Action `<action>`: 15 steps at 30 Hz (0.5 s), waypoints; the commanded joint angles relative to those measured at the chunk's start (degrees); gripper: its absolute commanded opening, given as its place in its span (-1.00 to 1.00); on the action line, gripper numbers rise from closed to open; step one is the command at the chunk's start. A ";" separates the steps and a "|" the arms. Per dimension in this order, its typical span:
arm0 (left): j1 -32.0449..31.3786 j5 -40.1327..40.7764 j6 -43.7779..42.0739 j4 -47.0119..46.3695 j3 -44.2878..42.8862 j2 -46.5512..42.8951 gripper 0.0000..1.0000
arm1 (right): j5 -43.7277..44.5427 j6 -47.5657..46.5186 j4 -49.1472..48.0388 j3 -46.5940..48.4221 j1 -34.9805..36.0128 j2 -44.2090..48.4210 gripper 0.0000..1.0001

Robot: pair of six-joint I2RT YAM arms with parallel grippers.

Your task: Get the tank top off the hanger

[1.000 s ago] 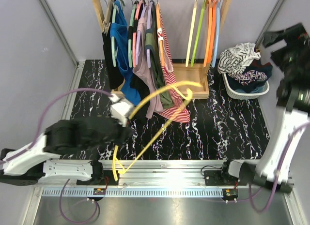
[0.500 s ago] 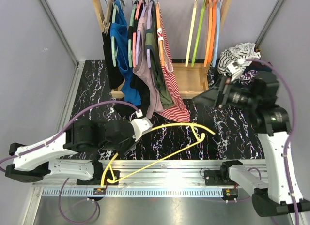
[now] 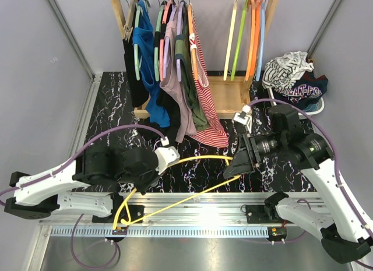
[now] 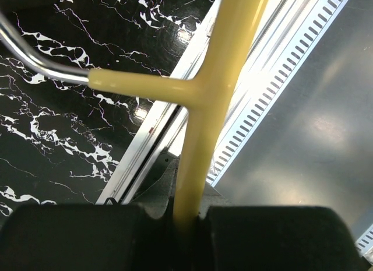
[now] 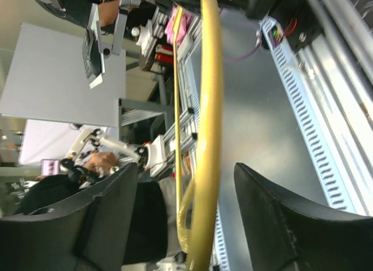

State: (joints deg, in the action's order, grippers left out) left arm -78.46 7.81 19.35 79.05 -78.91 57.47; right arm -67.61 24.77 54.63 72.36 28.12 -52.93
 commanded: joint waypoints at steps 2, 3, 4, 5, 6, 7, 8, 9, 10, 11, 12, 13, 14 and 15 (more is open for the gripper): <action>-0.82 0.36 -0.81 0.50 -0.98 0.35 -1.00 | -2.61 -2.10 3.11 -3.10 2.29 -0.68 0.32; -1.08 0.19 -1.16 0.32 -1.33 0.79 -1.00 | -2.26 -2.36 3.46 -3.45 2.55 -1.12 0.08; -1.87 0.18 -1.42 0.15 -1.68 1.15 -1.00 | -1.91 -2.36 3.38 -3.63 2.55 -1.21 -0.03; -2.31 0.10 -1.51 -0.03 -2.29 1.76 -1.00 | -1.73 -2.54 3.38 -3.71 2.55 -1.48 -0.21; -2.75 0.36 -1.60 -0.03 -2.73 2.64 -1.00 | -1.30 -2.80 3.55 -3.54 2.55 -1.83 -0.37; -3.45 0.53 -1.77 -0.21 -2.91 2.99 -1.00 | -0.42 -3.15 3.99 -3.45 2.55 -2.00 -0.69; -3.55 0.71 -1.86 -0.38 -3.00 3.17 -1.00 | -0.06 -3.33 4.17 -3.45 2.55 -2.09 -0.84; -3.63 1.23 -2.04 -0.38 -3.00 3.43 -1.00 | 0.63 -3.59 4.60 -3.19 2.64 -2.09 -1.00; -3.72 1.76 -2.04 -0.56 -2.91 3.35 -1.00 | 0.82 -3.94 5.13 -3.10 2.64 -2.09 -1.00; -3.72 2.81 -1.78 -0.39 -2.74 3.35 -1.00 | 0.99 -4.21 5.22 -3.01 2.64 -2.09 -1.00; -3.64 7.08 -0.21 0.23 -2.82 3.35 -0.72 | 1.25 -4.56 5.57 -2.14 2.64 -1.74 -1.00; -3.63 9.30 0.59 1.54 -2.82 3.35 -0.31 | 2.13 -5.43 6.36 -1.61 2.64 -1.48 -1.00; -3.63 11.41 1.55 2.16 -3.00 3.35 0.56 | 3.27 -6.05 7.15 -0.82 2.64 -1.13 -1.00; -3.63 16.74 4.35 2.95 -3.17 3.26 0.97 | 4.67 -6.92 8.20 1.19 2.64 -1.04 -1.00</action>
State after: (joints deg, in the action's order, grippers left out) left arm -81.82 13.85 19.90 80.47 -79.48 60.90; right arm -65.34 20.86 61.52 68.71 30.33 -55.05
